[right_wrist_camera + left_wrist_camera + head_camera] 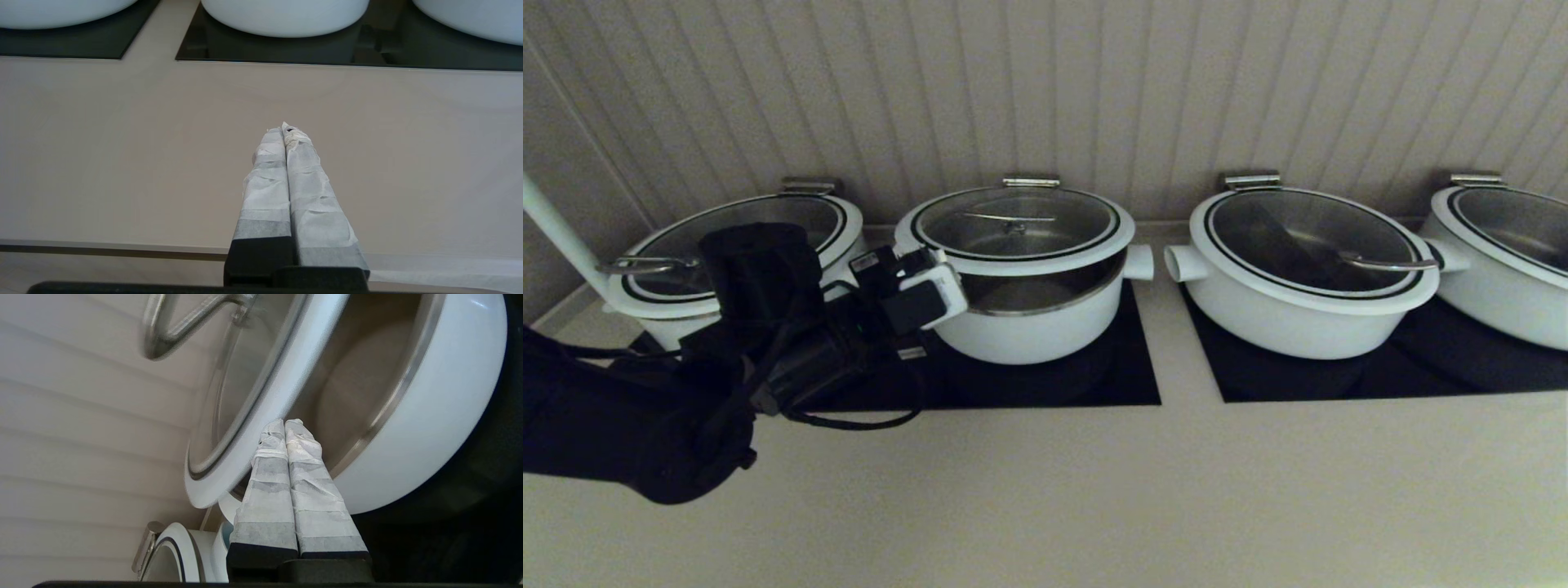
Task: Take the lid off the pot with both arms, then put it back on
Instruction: Close the pot lid
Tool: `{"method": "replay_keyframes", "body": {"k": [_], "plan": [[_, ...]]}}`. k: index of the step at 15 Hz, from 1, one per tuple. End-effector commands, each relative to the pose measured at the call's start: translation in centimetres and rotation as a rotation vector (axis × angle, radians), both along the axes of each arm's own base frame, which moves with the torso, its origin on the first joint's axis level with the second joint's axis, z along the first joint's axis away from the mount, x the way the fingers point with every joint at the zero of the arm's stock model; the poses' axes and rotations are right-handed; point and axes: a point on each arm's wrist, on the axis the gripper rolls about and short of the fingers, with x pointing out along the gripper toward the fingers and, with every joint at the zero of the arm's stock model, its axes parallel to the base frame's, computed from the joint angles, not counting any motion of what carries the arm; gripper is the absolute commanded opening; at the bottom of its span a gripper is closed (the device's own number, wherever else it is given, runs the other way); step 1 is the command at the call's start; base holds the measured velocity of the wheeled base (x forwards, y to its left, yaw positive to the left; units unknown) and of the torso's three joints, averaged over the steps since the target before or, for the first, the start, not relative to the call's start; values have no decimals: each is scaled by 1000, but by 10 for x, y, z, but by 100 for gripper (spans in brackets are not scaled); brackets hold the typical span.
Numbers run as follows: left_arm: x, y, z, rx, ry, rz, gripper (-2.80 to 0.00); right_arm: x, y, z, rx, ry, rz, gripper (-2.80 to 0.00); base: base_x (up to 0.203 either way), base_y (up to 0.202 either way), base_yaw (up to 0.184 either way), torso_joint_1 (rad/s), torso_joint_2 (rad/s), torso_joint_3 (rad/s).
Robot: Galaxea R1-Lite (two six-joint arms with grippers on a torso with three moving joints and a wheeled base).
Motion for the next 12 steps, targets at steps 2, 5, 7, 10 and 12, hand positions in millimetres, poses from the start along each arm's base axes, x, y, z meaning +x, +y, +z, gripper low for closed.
{"method": "replay_keyframes", "body": {"k": [2,5,7,10,12], "plan": [[1,-2,-3,-4,-26,-6,-280,0,0,0,0,1,1,-280,0,0,0,0,0,0],[2,-3,-8,-1,-17,-4,-280,0,0,0,0,1,1,-280,0,0,0,0,0,0],[4,-3,-6,-10,-38,-3,-280,0,0,0,-2,1,1,-280,0,0,0,0,0,0],[10,-5,-5,-34,-98,6,-280,0,0,0,0,1,1,-280,0,0,0,0,0,0],[11,-6,-2,-43,-126,4,-280,0,0,0,-1,1,1,-280,0,0,0,0,0,0]]}}
